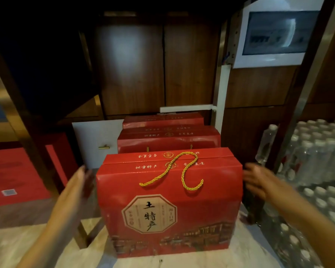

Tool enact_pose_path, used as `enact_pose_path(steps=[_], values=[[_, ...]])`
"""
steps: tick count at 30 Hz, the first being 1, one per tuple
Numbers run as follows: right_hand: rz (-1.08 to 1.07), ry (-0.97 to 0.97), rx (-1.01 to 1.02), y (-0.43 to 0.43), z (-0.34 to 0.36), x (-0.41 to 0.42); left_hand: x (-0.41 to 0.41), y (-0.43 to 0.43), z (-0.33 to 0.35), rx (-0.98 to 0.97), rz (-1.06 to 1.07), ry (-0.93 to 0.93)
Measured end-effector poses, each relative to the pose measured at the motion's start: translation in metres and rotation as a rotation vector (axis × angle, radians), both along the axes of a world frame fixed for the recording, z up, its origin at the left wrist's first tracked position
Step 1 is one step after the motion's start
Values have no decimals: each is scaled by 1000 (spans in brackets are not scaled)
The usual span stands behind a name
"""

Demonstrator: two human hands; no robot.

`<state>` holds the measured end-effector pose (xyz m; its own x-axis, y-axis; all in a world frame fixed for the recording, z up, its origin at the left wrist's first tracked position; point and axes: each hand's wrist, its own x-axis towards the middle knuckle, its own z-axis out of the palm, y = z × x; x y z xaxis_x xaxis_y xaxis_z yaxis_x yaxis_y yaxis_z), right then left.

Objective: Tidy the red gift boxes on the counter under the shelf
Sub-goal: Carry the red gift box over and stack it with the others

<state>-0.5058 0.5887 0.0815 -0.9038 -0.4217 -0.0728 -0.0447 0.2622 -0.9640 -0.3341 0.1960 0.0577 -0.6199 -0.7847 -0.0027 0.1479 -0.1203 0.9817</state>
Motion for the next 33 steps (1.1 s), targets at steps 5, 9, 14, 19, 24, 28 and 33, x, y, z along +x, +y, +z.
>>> enact_pose_path(steps=[5, 9, 14, 19, 24, 28, 33], values=[[-140, 132, 22, -59, 57, -60, -47, -13, 54, -141, -129, -142], [-146, 65, 226, -95, 73, -84, -80, -22, 82, -204, -151, -353], [-156, 114, 307, -110, 71, -86, -96, -30, 84, -255, -267, -422], [-166, 176, 323, -103, 68, -81, -95, -34, 76, -274, -249, -396], [-171, 210, 302, -100, 63, -78, -87, -30, 73, -229, -223, -349], [-180, 251, 321, -101, 59, -79, -79, -26, 69, -250, -189, -333], [-167, 273, 361, -102, 58, -81, -76, -18, 65, -281, -126, -317]])
